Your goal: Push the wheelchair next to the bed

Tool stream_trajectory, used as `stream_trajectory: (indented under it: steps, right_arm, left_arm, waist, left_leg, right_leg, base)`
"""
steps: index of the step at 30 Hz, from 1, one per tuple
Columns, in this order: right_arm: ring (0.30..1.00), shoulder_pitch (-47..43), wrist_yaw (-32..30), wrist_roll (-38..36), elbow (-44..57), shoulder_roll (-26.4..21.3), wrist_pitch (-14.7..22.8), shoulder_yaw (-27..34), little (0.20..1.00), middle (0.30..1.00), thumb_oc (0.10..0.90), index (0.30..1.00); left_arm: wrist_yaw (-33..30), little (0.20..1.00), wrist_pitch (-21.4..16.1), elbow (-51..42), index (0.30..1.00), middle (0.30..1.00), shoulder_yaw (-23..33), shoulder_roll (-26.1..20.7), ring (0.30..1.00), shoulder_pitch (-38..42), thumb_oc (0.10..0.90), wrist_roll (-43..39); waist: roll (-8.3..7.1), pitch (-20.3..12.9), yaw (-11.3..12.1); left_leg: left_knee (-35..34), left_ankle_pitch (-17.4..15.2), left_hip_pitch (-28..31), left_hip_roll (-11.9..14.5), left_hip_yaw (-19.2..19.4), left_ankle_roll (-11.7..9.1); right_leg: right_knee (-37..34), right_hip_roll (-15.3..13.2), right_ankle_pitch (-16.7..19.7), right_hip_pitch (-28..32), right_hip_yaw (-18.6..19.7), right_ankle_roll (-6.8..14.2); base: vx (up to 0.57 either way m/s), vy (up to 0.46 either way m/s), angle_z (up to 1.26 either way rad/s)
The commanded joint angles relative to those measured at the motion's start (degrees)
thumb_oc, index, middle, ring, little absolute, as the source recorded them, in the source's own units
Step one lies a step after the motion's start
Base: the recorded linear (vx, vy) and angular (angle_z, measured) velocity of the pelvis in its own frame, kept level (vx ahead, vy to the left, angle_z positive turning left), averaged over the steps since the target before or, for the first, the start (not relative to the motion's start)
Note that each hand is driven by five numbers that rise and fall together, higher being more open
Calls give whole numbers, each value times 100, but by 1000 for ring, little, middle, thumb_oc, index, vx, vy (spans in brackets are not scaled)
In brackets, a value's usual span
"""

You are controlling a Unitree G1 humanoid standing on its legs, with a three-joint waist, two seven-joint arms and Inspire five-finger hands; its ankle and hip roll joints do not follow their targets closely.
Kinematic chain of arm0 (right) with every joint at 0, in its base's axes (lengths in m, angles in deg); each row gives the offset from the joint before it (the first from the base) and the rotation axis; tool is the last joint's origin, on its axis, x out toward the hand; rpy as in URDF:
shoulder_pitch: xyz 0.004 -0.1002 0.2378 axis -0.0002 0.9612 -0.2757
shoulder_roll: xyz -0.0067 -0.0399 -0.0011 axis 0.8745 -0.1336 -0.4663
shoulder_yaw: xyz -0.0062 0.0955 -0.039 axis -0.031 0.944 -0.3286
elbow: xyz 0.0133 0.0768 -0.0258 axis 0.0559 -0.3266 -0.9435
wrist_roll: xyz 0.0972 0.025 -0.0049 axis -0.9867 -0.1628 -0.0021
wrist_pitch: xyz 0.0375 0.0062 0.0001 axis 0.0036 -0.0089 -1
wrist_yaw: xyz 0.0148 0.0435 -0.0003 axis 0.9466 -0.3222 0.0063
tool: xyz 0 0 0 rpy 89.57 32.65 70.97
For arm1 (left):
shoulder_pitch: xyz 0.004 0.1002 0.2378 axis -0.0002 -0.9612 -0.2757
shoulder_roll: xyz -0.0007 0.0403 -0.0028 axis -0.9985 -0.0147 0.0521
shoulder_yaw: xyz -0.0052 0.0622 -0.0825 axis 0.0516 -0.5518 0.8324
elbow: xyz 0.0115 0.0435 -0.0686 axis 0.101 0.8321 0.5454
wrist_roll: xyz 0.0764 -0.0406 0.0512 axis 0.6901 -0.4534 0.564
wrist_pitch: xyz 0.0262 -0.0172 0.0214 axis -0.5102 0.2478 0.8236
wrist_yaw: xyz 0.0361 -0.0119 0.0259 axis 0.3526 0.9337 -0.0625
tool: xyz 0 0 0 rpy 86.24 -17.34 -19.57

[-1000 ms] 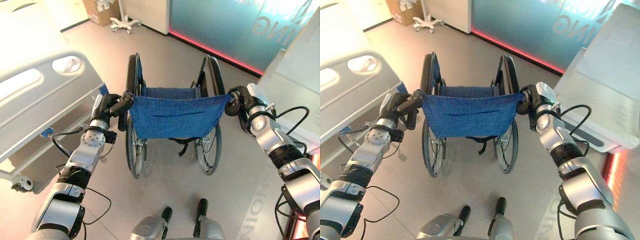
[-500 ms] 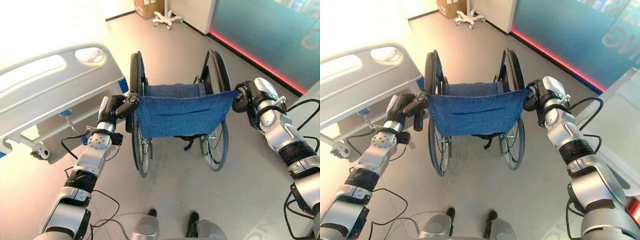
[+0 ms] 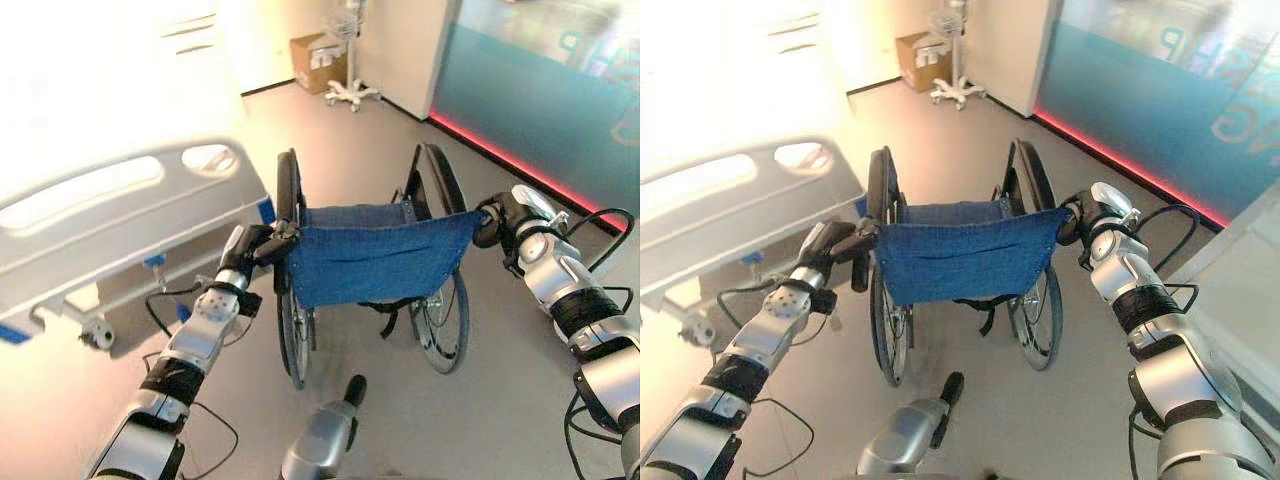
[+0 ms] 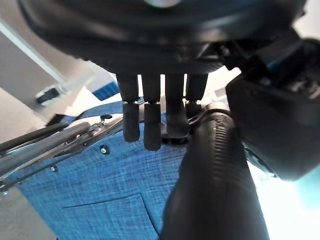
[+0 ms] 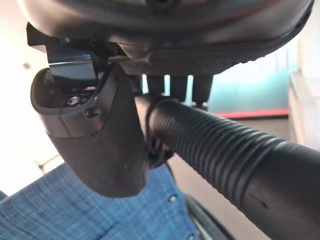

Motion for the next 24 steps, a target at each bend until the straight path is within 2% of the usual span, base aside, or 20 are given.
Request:
stream_trajectory:
  steps: [1,4,7,9,13,15,18,19,22,24]
  right_arm:
    - [300,55,557,16,81,357,89,-311,300,300,400,300]
    - [300,46,445,-16,62,385,31,-303,300,300,400,300]
    - [300,-23,393,-48,-113,445,44,-290,300,300,400,300]
    - [300,-49,393,-20,-307,517,173,-280,300,300,400,300]
    - [300,-13,354,141,-410,566,382,-295,300,300,400,300]
    - [300,-33,279,310,-491,632,541,-345,300,300,400,300]
    - [300,-128,191,366,-592,605,611,-403,300,300,400,300]
    - [300,-185,120,315,-595,553,592,-415,300,300,400,300]
    - [300,-271,92,173,-493,432,481,-456,300,300,400,300]
    - [300,-349,154,55,-335,362,336,-509,300,300,400,300]
  left_arm:
    - [324,300,-16,847,300,300,-798,-324,300,612,400,1100]
    - [327,300,42,1054,300,300,-910,-379,300,879,400,1097]
    - [323,300,67,1262,300,300,-965,-362,300,1064,400,1122]
    - [354,300,59,1356,300,300,-959,-351,300,1089,400,1214]
    - [238,300,64,1397,300,300,-946,-331,300,1012,400,1056]
    - [132,300,-5,1451,300,300,-904,-271,300,956,400,964]
    - [115,300,-132,1479,300,300,-883,-224,300,985,400,930]
    - [103,300,-204,1461,300,300,-880,-253,300,1064,400,896]
    - [95,300,-279,1358,300,300,-867,-325,300,1168,400,842]
    - [21,300,-296,1222,300,300,-825,-366,300,1185,400,833]
  waist:
    - [-582,-84,-462]
    - [-719,-260,-428]
    - [-772,-351,-397]
    - [-794,-460,-328]
    - [-821,-595,-284]
    - [-769,-596,-329]
    - [-613,-469,-495]
    - [-568,-318,-644]
    - [-624,-124,-820]
    - [-700,-69,-909]
  left_leg:
    - [-426,443,-156,-473,301,665]
    - [-562,414,-93,-585,259,783]
    - [-641,401,-66,-628,242,865]
    - [-791,404,-10,-657,281,918]
    - [-923,385,103,-717,312,986]
    - [-930,309,236,-676,270,994]
    - [-921,211,493,-575,10,948]
    - [-906,97,656,-578,-187,942]
    - [-848,-139,803,-673,-458,956]
    - [-787,-306,861,-774,-657,953]
  right_leg:
    - [156,422,506,278,-1148,5]
    - [296,274,866,271,-1200,246]
    - [527,169,1127,244,-1229,375]
    - [774,54,1458,289,-1287,476]
    - [1055,-47,1853,228,-1352,544]
    - [1001,-154,1859,-58,-1381,520]
    - [648,-190,1699,-838,-1272,433]
    - [445,-270,1722,-1324,-1165,421]
    - [-196,-387,2014,-1713,-912,485]
    - [-638,-476,2341,-1875,-692,605]
  base:
    - [321,125,-16]
    - [219,108,-29]
    - [224,123,-22]
    - [213,129,-3]
    - [200,118,-26]
    - [189,41,-25]
    - [130,-83,-4]
    - [93,-166,24]
    - [140,-194,71]
    - [247,-204,82]
